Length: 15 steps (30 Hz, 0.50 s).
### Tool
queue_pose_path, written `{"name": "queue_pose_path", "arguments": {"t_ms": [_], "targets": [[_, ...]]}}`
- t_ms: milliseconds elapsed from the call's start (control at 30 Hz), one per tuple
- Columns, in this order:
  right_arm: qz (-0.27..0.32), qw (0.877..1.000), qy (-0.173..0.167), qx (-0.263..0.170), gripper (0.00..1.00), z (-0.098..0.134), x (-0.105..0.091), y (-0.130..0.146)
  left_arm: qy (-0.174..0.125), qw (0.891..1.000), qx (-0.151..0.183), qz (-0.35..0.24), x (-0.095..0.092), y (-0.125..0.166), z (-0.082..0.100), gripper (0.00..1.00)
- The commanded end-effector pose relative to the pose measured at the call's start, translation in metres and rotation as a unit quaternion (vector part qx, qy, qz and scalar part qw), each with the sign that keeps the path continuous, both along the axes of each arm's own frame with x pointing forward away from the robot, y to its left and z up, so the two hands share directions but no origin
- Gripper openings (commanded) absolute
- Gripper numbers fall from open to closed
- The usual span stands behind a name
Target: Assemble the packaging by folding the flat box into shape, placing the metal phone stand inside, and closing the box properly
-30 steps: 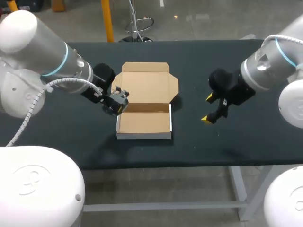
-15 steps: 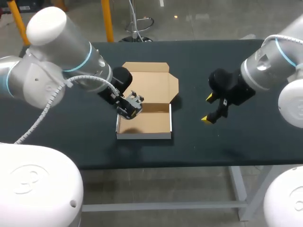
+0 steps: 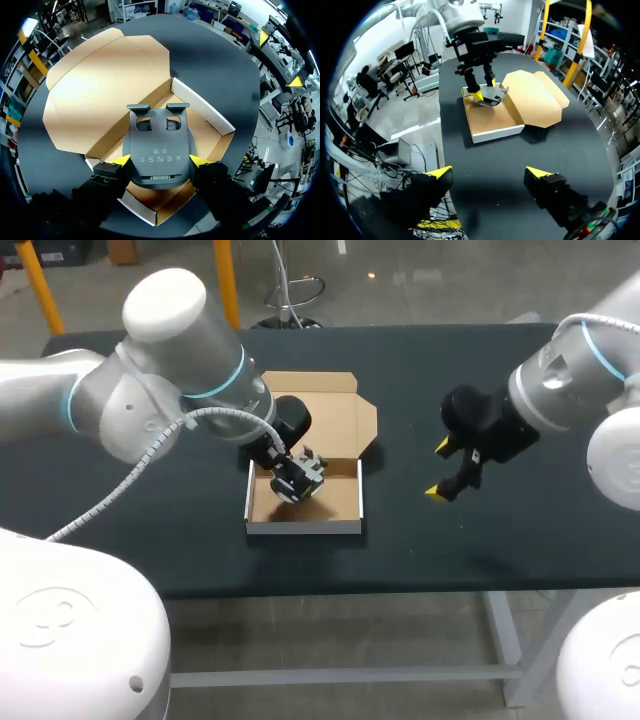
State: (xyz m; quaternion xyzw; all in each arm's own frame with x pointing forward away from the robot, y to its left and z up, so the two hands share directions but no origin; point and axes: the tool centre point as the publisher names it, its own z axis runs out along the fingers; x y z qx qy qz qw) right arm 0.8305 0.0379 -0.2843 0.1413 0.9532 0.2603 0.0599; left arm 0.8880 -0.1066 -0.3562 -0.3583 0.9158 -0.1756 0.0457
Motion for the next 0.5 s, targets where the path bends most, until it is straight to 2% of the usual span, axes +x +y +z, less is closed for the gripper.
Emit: {"name": "queue_pose_path", "arguments": {"t_ms": [33, 500], "targets": [[0.002, 1.000, 0.001, 0.001, 1.00, 0.001, 0.000, -0.001, 0.014, 1.000, 0.022, -0.002, 0.012, -0.017, -0.022, 0.00], [0.002, 1.000, 0.001, 0.001, 1.00, 0.001, 0.000, -0.001, 0.031, 0.999, 0.037, -0.022, 0.005, -0.020, -0.046, 0.00]]}}
